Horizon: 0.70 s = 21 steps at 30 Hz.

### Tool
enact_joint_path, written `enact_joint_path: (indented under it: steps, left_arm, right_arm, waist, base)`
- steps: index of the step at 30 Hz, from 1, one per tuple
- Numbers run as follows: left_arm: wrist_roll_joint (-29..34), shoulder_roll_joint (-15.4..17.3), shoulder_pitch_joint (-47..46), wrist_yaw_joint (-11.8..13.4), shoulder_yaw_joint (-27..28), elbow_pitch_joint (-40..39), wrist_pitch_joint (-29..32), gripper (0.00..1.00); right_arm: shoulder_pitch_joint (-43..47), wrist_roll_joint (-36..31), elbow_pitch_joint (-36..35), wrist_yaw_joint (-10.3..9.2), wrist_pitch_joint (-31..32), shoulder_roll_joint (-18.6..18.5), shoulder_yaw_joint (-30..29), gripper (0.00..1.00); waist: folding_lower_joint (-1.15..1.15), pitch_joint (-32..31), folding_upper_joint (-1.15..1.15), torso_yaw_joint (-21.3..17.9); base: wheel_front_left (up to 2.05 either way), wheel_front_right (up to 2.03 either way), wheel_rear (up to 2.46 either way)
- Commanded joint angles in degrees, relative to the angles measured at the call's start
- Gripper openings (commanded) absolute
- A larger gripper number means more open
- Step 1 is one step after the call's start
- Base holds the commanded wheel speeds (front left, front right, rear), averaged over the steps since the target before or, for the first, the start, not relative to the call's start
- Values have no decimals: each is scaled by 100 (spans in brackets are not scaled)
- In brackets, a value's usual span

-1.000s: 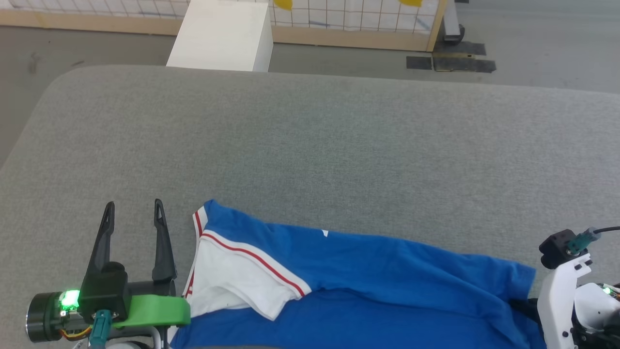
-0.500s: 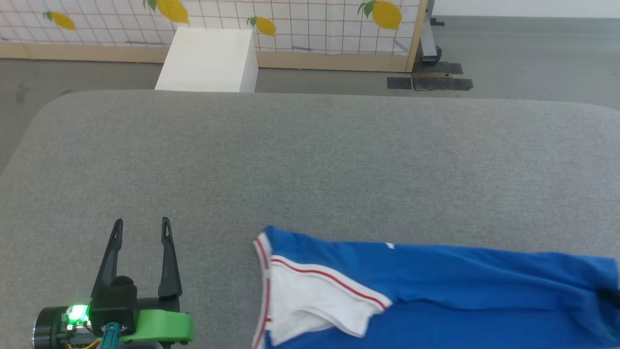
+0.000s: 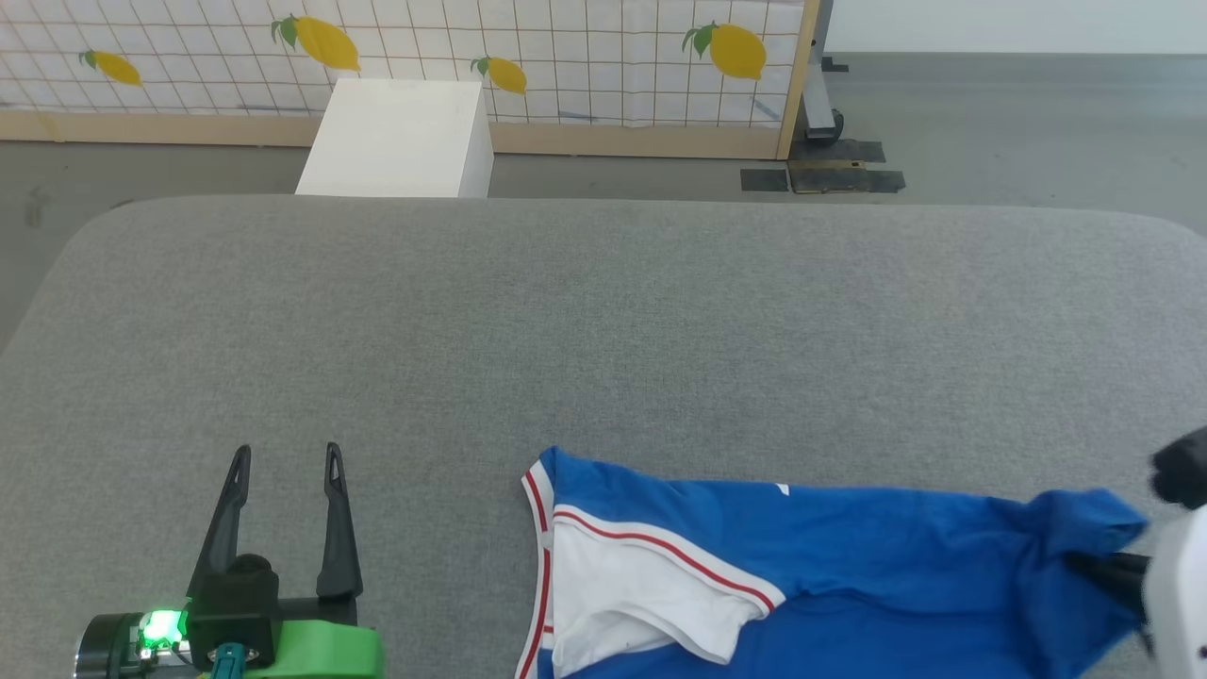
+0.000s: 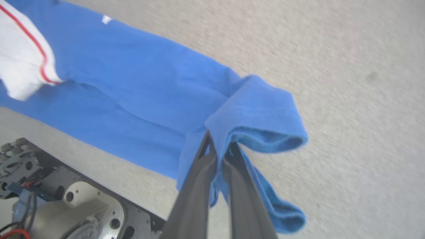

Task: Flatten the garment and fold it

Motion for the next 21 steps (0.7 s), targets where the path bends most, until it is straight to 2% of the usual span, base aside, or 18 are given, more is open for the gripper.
enact_joint_path:
  steps: [1,6,10,15,21]
  left_arm:
    - [59,36,50,49,2,3,-20,100]
    - [79,35,2,60,-86,-2,-20,100]
    - [101,28,-90,92,-167,-27,-20,100]
    - [87,25,-239,117,-243,-7,-20,100]
    - [49,13,-449,100,-318,68,-20,100]
  right_arm:
    - [48,28,-286,-8,48,94,83,0]
    - [-255,-20,-1223,-8,274,323,469,0]
    - [-688,-170,-1642,-8,425,503,915,0]
    - [-1406,-260,-1721,-8,515,845,1604,0]
    - [-2422,-396,-1374,-8,542,1315,2647,0]
  waist:
    - [0,20,0,16]
    - [0,108,0,91]
    - [0,236,0,206]
    - [0,400,0,357]
    - [0,619,0,548]
  base:
    - [0,0,0]
    - [0,0,0]
    - [0,0,0]
    - [0,0,0]
    - [0,0,0]
